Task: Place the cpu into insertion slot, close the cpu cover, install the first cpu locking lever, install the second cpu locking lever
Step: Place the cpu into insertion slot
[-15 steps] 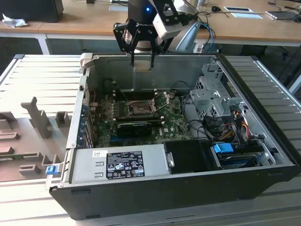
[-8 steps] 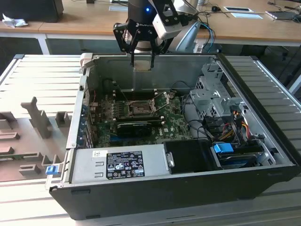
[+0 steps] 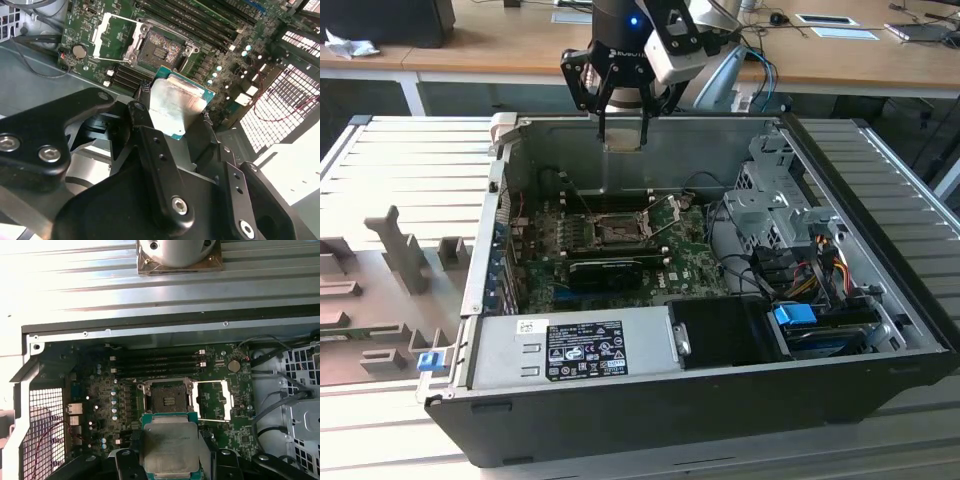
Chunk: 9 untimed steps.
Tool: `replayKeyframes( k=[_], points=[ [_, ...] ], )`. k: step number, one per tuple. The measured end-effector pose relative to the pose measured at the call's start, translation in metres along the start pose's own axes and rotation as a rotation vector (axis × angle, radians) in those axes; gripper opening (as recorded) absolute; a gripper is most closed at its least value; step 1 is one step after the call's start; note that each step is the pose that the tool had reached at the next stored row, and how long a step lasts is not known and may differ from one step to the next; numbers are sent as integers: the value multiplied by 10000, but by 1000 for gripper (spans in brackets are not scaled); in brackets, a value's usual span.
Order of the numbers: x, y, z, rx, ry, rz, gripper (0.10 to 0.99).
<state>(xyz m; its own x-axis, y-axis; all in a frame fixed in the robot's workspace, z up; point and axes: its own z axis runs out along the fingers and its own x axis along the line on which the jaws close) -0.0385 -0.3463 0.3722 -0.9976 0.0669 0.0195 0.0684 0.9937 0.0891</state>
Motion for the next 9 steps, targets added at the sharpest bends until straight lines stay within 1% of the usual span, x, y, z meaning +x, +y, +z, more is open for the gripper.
replayKeyframes(
  k=[9],
  points=[
    [0, 0, 3, -9, -35, 373, 529]
  ],
)
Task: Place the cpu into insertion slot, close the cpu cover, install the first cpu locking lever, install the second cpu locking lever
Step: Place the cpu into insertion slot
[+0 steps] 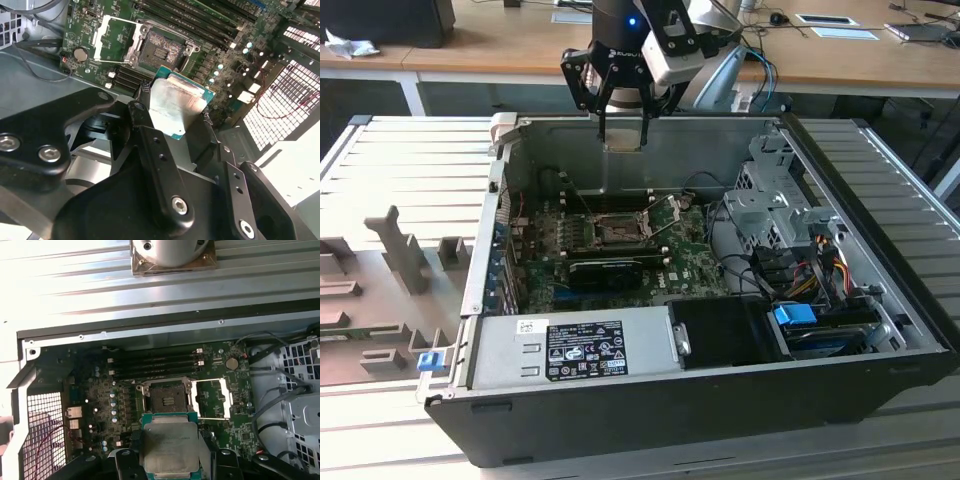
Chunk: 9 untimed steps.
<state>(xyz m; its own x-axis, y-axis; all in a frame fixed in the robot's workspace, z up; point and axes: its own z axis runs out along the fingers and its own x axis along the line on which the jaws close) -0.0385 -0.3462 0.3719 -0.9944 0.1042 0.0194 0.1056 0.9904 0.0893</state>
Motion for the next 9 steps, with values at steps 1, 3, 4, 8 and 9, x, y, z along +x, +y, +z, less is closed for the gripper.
replayKeyframes(
  k=[1, 3, 4, 8, 9],
  points=[
    [0, 0, 0, 0, -2, 18, 529],
    [0, 0, 0, -2, -9, 102, 529],
    [0, 0, 0, -2, -11, 125, 529],
    [0, 0, 0, -6, -29, 320, 529],
    [0, 0, 0, -6, -32, 351, 529]
  ],
)
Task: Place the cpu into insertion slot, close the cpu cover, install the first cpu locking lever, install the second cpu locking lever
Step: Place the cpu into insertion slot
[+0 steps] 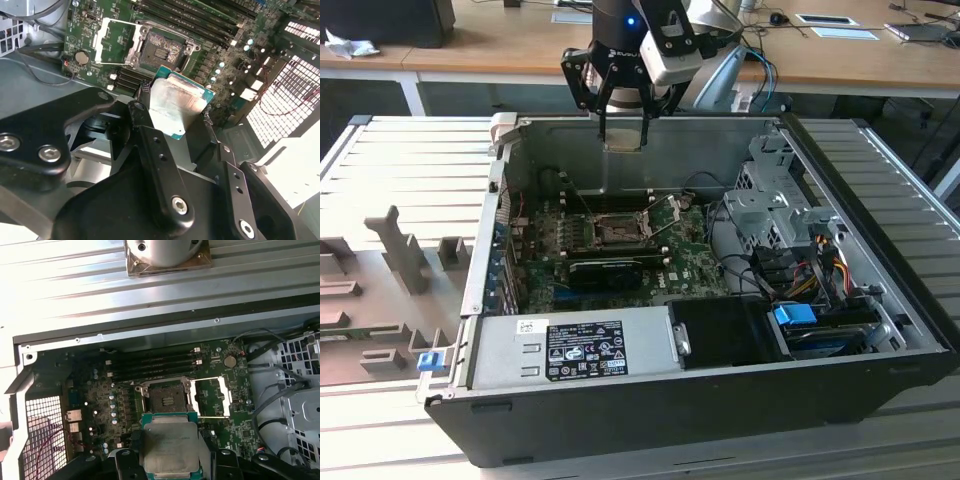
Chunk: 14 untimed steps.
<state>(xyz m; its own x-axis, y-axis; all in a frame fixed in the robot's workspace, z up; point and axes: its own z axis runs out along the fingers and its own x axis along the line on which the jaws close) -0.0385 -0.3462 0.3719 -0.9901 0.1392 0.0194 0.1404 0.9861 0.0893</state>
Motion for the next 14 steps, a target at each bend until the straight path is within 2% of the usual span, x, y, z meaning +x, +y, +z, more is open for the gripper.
replayKeyframes(
  k=[14],
  points=[
    [0, 0, 0, -10, -46, 516, 529]
  ],
)
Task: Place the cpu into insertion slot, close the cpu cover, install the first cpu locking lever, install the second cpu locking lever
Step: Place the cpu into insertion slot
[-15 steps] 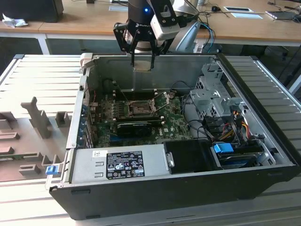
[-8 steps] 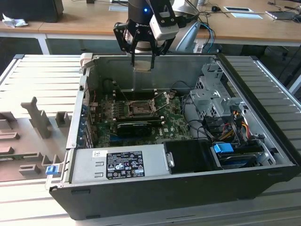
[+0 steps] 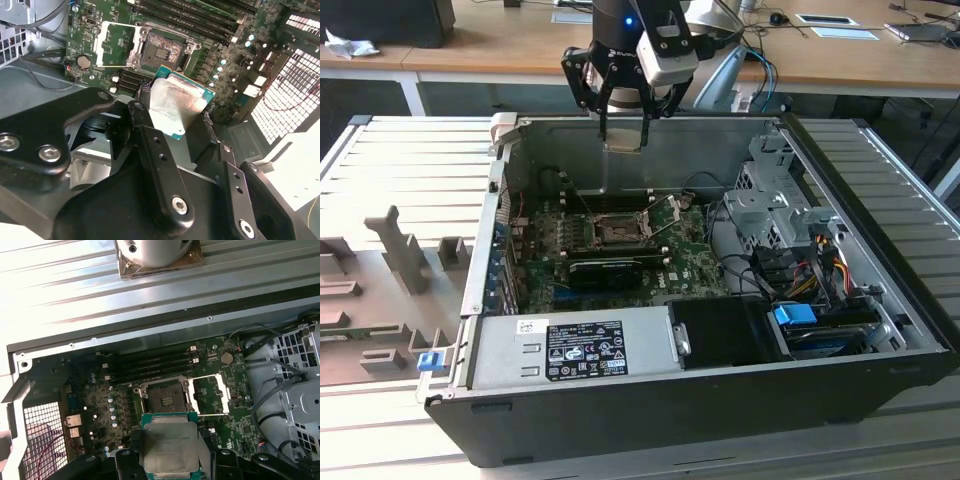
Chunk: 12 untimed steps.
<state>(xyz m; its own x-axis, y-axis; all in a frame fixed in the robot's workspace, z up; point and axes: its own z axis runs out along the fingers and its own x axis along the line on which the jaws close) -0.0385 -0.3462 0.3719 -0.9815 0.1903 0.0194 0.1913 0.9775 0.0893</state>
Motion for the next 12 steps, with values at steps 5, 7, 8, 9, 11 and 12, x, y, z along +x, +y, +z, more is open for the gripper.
replayKeyframes(
  k=[5, 7, 8, 9, 11, 12],
  points=[
    [0, 0, 0, -4, -14, 150, 529],
    [0, 0, 0, -5, -19, 213, 529],
    [0, 0, 0, -5, -23, 254, 529],
    [0, 0, 0, -6, -28, 311, 529],
    [0, 0, 0, -9, -41, 450, 529],
    [0, 0, 1, -12, -51, 565, 529]
  ],
)
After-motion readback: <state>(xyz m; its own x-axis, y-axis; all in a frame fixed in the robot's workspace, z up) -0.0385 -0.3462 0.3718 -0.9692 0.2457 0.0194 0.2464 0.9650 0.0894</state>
